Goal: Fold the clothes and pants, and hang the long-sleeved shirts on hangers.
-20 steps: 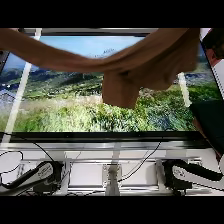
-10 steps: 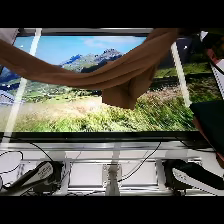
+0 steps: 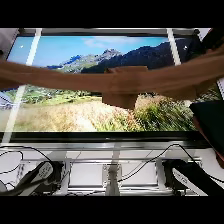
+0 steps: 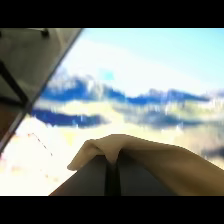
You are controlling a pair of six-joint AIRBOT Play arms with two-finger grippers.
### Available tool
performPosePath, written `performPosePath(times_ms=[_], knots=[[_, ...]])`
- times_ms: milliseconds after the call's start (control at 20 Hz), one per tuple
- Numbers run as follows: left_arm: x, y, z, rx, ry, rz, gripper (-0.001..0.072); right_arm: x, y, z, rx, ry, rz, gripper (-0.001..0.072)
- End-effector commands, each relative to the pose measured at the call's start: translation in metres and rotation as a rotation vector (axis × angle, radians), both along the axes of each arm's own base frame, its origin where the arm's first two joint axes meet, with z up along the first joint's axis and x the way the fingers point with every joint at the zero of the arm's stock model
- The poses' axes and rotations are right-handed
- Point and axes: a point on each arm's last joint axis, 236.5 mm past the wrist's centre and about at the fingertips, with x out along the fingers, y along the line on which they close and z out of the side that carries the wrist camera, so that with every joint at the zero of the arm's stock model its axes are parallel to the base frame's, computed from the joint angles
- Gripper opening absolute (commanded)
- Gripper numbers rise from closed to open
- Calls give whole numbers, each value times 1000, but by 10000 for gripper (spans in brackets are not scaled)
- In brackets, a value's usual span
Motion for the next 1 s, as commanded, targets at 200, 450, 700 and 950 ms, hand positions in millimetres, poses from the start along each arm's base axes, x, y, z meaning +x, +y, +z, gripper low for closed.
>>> performPosePath(times_ms=[200,450,700,950], knots=[[50,-54,-131,-195,334,-228,27,94,-20,-109,-171,264,-118,27],[149,-78,-188,-19,263,-312,26,203,-75,-226,-64,360,-259,26],[218,-81,-208,24,57,-189,25,261,-92,-318,181,373,-251,27],[242,-83,-226,-93,-53,-118,23,313,-87,-324,323,168,-276,27]])
